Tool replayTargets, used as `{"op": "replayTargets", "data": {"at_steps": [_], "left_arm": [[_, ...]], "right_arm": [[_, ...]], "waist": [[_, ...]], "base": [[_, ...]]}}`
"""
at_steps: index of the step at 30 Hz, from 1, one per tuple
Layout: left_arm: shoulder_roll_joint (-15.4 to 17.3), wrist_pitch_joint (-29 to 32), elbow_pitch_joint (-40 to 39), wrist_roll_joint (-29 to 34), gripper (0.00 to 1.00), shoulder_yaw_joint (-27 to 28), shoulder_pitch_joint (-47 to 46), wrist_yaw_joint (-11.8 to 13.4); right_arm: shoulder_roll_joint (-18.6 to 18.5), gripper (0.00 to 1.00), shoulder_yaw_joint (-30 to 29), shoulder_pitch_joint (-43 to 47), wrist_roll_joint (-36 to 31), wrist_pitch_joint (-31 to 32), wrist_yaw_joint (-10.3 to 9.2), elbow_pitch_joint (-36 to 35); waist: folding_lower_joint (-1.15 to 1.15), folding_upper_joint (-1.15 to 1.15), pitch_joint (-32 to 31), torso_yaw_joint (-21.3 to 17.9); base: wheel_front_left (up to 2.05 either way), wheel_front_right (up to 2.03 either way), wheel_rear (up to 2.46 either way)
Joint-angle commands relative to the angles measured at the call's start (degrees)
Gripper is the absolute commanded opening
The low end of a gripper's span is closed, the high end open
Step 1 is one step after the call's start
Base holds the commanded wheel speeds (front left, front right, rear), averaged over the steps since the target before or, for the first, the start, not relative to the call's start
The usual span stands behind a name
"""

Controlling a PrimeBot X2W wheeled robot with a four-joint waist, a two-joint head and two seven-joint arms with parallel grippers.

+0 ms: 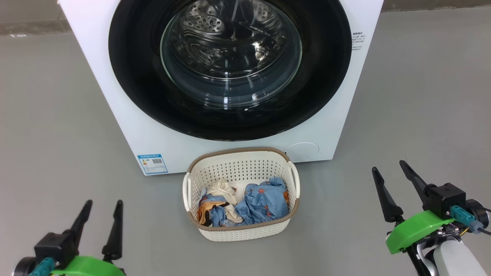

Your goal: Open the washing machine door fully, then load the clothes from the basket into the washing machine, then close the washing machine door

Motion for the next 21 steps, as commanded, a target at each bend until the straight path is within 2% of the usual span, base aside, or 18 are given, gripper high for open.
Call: {"op": "replayTargets", "data": {"at_steps": [1,21], "left_arm": [[0.88,-0.41,-0.82,0.91,1.0,2.43,-3.07,0.07],[0.9,-0.41,-0.13,0.85,1.0,2.76,-3.06,-0.15]], "right_arm": [[-0.3,1.0,0.93,-1.8,-0.81,-0.7,0.36,-1.37],[-0.45,1.0,0.79,-1.69,-0.79,-0.7,0.36,-1.95]], "waist": [[0.0,0.0,-0.07,0.03],[0.0,0.0,-0.24,0.1]], "base": [[0.0,0.0,0.0],[0.0,0.0,0.0]]}}
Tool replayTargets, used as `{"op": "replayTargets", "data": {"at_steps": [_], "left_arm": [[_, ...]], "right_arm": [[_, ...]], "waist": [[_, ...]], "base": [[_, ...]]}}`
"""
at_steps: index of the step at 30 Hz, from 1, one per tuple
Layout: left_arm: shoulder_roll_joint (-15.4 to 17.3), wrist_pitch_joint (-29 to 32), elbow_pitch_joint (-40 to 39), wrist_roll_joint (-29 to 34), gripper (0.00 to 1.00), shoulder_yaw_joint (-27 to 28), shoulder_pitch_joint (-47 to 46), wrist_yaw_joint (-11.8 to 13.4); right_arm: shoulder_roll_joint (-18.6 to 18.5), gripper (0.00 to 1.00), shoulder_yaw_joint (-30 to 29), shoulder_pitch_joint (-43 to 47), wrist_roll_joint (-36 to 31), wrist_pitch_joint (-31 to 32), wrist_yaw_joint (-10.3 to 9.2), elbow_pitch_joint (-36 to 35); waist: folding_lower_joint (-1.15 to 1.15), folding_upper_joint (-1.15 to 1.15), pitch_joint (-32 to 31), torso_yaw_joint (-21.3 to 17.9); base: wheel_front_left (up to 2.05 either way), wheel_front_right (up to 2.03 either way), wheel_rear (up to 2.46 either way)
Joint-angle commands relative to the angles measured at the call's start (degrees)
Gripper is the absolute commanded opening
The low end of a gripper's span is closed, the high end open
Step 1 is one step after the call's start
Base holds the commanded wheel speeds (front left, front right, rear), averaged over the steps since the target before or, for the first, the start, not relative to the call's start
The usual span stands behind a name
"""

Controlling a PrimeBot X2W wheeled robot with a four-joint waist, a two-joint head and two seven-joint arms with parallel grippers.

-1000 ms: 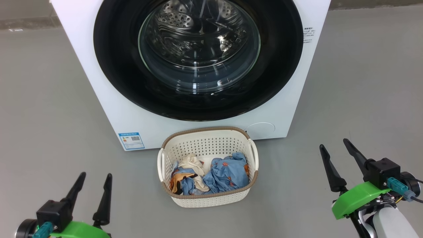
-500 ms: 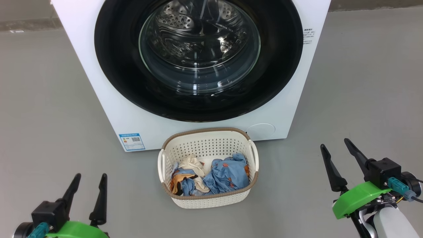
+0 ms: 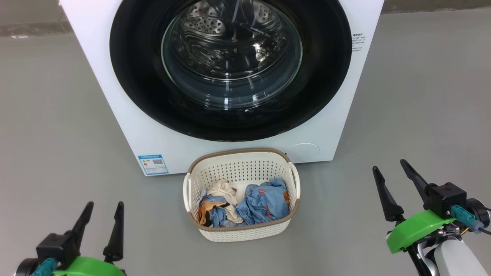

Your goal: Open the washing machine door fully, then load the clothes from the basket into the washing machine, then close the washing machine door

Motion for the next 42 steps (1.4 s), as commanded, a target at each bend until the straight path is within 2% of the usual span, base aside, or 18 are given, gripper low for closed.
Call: {"op": "replayTargets", "data": {"at_steps": [1,18,36,42], "left_arm": [[1.49,-0.38,-1.29,-0.06,1.0,2.14,-2.94,-0.14],[1.66,-0.38,-0.66,1.25,1.0,2.22,-3.48,-0.15],[0.98,-0.38,-0.83,1.18,1.0,2.67,-4.27,-0.15],[0.03,-0.38,-2.03,1.42,1.0,5.03,-4.32,0.0]], "right_arm": [[-0.43,1.0,1.05,-1.69,-0.47,-0.7,0.36,-1.64],[-0.12,1.0,0.23,-1.39,-0.78,-0.7,0.36,-2.14],[0.1,1.0,-0.94,-1.44,-0.66,-0.7,0.36,-2.46],[0.25,1.0,-1.27,-1.58,-0.4,-0.7,0.36,-2.86]], "waist": [[0.0,0.0,0.05,-0.03],[0.0,0.0,0.63,-0.05],[0.0,0.0,1.5,-0.21],[0.0,0.0,1.97,-0.2]], "base": [[0.0,0.0,0.0],[0.29,0.08,-0.38],[1.37,0.9,-2.27],[1.2,0.88,-2.08]]}}
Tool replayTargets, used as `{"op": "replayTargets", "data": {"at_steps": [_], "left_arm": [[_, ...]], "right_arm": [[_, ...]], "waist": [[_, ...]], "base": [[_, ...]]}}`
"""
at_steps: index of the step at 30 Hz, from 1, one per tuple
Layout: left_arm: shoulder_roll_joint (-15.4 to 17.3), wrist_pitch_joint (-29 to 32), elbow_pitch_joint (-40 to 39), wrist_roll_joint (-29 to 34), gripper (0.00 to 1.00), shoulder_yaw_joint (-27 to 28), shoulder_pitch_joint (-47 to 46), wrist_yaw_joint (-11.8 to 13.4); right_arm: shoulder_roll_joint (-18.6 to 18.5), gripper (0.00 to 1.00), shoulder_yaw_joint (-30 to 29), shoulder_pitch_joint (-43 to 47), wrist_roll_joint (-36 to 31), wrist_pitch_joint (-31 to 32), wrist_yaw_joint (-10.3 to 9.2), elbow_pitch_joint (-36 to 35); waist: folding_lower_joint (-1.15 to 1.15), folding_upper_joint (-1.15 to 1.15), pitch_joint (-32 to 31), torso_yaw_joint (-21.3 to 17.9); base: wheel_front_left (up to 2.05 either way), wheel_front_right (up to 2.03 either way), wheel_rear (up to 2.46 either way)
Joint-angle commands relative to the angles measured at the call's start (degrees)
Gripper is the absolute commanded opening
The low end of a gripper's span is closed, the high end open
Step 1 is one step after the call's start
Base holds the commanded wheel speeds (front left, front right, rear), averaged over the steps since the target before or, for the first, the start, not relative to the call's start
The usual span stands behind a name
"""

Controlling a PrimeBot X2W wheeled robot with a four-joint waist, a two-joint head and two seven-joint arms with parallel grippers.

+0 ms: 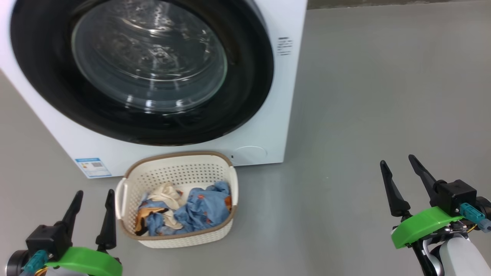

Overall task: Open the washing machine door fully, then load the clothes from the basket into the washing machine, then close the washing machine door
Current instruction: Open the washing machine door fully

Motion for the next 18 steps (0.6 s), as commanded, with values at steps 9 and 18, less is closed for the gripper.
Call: {"op": "replayTargets", "data": {"at_steps": [9,18], "left_arm": [[1.2,-0.37,-2.48,1.49,1.0,1.07,-1.7,-0.12],[1.51,-0.37,-2.91,1.61,1.0,0.65,-1.14,-0.14]], "right_arm": [[-0.33,1.0,1.23,-1.77,0.07,-0.7,0.36,-2.78],[-0.34,1.0,1.26,-1.41,0.38,-0.7,0.36,-2.94]], "waist": [[0.0,0.0,0.46,0.11],[0.0,0.0,0.09,0.12]], "base": [[0.46,0.46,-0.91],[0.01,0.01,-0.01]]}}
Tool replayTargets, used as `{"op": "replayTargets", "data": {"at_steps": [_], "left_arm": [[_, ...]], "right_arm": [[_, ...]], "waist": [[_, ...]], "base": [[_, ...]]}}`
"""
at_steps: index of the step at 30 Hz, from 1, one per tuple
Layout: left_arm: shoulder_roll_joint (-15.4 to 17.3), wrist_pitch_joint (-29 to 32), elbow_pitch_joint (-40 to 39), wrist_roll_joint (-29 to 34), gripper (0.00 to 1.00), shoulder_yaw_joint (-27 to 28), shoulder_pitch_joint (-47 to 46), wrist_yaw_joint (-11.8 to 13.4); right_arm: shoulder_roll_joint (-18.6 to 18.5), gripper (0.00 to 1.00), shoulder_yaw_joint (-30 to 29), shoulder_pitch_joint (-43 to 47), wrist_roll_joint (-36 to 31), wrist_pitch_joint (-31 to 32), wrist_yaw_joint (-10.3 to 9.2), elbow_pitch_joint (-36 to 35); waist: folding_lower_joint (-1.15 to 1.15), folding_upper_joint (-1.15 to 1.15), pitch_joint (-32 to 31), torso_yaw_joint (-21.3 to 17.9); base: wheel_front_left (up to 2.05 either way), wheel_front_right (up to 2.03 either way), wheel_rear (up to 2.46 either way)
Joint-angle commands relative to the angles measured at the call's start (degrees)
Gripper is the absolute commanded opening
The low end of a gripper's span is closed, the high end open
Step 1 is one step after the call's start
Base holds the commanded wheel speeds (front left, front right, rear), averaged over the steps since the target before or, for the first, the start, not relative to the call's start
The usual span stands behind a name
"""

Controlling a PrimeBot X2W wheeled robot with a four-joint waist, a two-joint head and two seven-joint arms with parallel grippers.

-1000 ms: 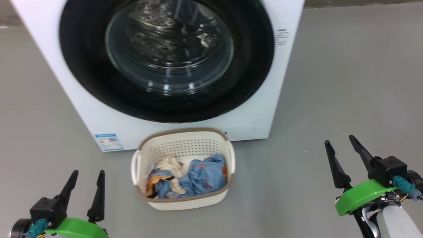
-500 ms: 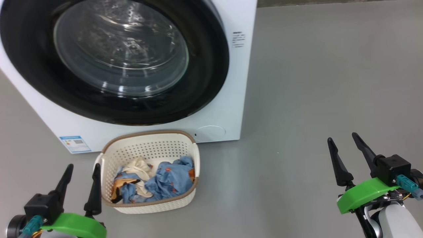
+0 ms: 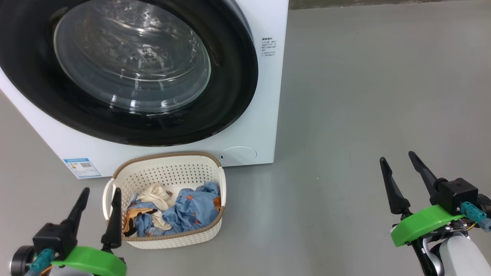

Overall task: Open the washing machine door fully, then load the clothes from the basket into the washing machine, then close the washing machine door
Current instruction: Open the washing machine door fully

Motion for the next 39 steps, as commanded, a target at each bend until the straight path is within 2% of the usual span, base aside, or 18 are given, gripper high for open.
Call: {"op": "replayTargets", "data": {"at_steps": [1,23,34,39], "left_arm": [[1.52,-0.37,-1.77,0.4,1.0,1.73,-1.12,-0.14],[1.15,-0.37,-2.83,1.25,1.0,1.59,0.37,-0.15],[-0.13,-0.37,-4.83,1.18,1.0,1.4,1.82,-0.15],[-0.56,-0.37,-5.01,1.24,1.0,0.92,1.58,-0.15]], "right_arm": [[-0.46,1.0,1.23,-1.35,0.28,-0.7,0.36,-1.48],[-0.23,1.0,1.38,-1.77,0.49,-0.7,0.36,-1.01],[-0.49,1.0,1.57,-8.15,4.99,-0.7,0.36,-1.84],[-2.39,1.0,2.69,-13.65,7.2,-0.7,0.36,-2.01]], "waist": [[0.0,0.0,-0.12,0.03],[0.0,0.0,-0.77,0.88],[0.0,0.0,0.87,2.52],[0.0,0.0,2.14,3.38]], "base": [[0.0,0.0,0.0],[0.0,0.0,0.0],[0.0,0.0,0.0],[0.0,0.0,0.0]]}}
